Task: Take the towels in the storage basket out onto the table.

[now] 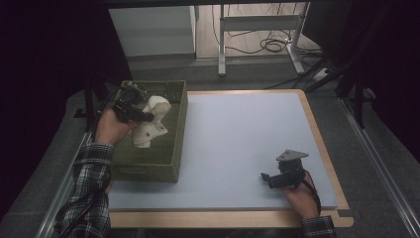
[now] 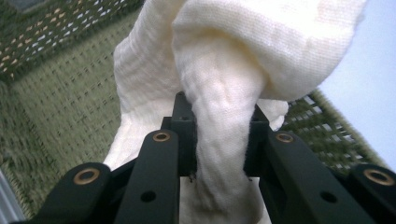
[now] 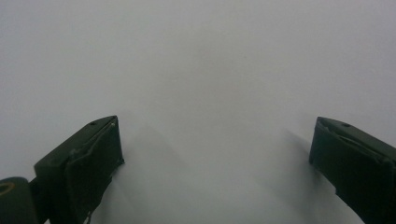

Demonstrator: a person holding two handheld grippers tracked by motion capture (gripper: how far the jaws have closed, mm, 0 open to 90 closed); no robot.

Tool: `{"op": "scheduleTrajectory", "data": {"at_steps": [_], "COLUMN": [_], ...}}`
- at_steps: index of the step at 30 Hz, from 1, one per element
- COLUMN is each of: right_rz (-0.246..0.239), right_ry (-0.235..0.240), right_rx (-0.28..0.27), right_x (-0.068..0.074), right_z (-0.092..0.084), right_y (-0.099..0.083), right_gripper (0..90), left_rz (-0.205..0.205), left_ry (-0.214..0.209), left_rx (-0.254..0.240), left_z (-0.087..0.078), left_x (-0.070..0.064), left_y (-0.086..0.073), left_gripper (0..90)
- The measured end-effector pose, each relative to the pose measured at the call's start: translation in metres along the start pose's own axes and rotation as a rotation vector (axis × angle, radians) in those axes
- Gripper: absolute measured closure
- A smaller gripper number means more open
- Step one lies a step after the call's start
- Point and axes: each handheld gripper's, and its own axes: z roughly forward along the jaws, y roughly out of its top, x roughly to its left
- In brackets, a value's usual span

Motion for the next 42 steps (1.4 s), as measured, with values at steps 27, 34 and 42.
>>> {"op": "scheduleTrajectory", "data": {"at_steps": [27,34,42], "right_rz": [0.001,0.001,-0.001], "right_ry": [0.002,0.003,0.003], "right_rx": [0.0,0.001,0.001], "right_x": [0.0,0.0,-0.001], "right_z": [0.0,0.0,0.0], "right_y": [0.0,0.0,0.0], "right_gripper": [2.6,2.6,2.6], "left_rz": [0.129,0.155,0.191], "left_ry": [-0.063,-0.087,-0.13], "left_rx": [-0.055,-0.065,-0.057], "left_z": [0.0,0.008,0.027], "left_x": [-0.061,-0.078,-0.101], "left_y": [0.058,0.072,0.085], "left_gripper": [73.5,73.5,73.5]}}
